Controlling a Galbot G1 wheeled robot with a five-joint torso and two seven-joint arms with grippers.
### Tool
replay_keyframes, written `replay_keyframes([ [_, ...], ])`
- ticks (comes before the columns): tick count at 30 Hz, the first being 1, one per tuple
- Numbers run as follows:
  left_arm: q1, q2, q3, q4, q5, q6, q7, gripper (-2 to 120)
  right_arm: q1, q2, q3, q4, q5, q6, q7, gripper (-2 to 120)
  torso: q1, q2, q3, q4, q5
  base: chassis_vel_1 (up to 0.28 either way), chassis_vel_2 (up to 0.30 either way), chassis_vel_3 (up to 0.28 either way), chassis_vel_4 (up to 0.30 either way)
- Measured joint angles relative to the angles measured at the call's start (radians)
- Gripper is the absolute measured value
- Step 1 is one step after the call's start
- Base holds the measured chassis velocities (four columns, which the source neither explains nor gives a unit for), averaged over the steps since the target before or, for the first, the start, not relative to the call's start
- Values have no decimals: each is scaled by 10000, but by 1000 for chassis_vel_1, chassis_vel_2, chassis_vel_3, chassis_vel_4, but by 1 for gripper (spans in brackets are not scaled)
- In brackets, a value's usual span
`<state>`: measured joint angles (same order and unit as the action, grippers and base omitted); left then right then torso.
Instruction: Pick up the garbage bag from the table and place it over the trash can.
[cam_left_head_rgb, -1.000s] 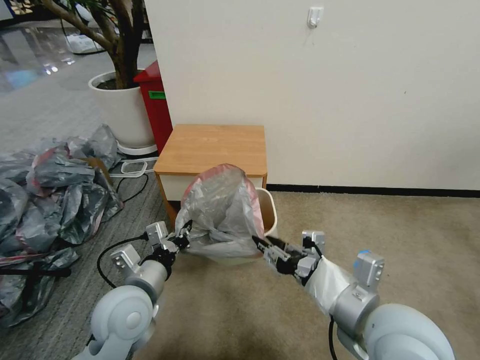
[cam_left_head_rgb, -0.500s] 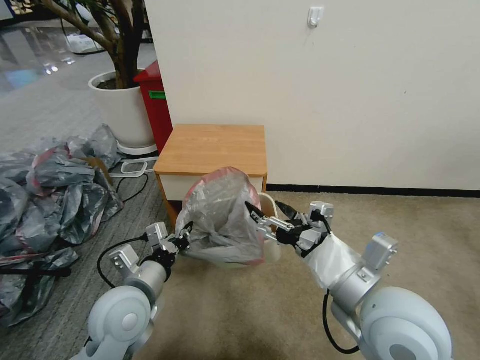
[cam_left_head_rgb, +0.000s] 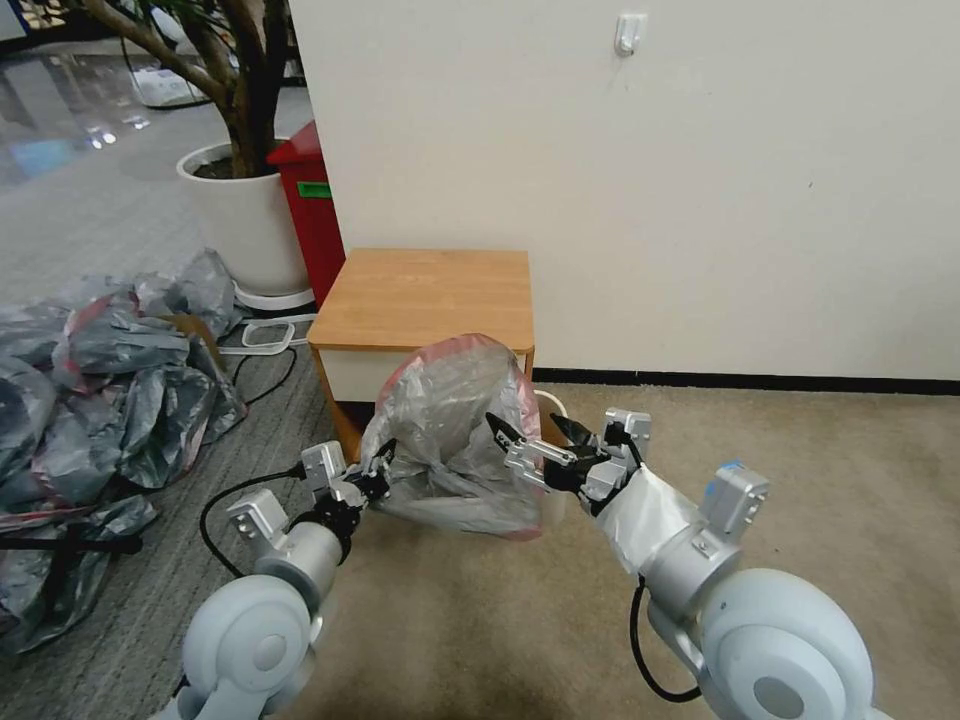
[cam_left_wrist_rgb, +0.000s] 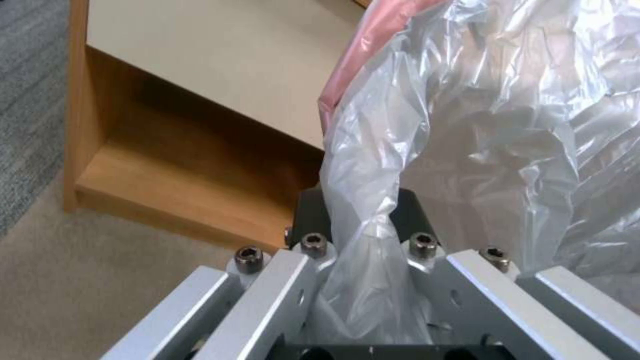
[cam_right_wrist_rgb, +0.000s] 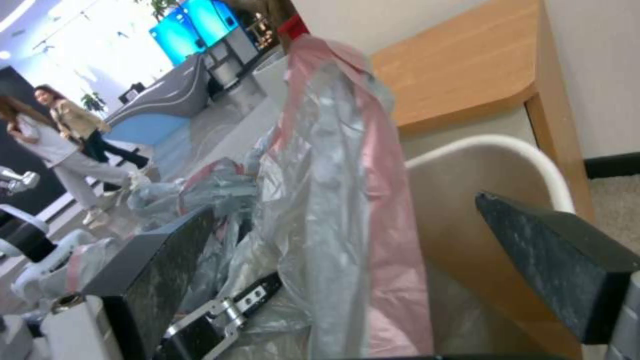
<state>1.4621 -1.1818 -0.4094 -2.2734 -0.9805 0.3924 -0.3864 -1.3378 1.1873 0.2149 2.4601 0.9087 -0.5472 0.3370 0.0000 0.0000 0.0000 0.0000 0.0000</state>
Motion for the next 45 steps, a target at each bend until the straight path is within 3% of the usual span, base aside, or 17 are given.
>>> replay_keyframes([
  [4,47,-17,-1,-38,17,-2,18,7,17,39,-51,-98,6,0,0,97,0,0,0,0,0,0,0,0,0],
  [25,110,-157,9,-43,-144,-5,19,7,-123,166,13,-44,-89,65,-49,18,0,0,0,1,0,0,0,0,0],
  [31,102,-175,-19,30,-160,8,23,7,-147,51,269,150,-41,94,-43,0,0,0,0,0,0,0,0,0,0],
  [45,382,-203,-121,-110,-167,107,293,7,361,-389,1228,6,1135,48,654,0,0,0,0,0,1,0,0,0,0],
])
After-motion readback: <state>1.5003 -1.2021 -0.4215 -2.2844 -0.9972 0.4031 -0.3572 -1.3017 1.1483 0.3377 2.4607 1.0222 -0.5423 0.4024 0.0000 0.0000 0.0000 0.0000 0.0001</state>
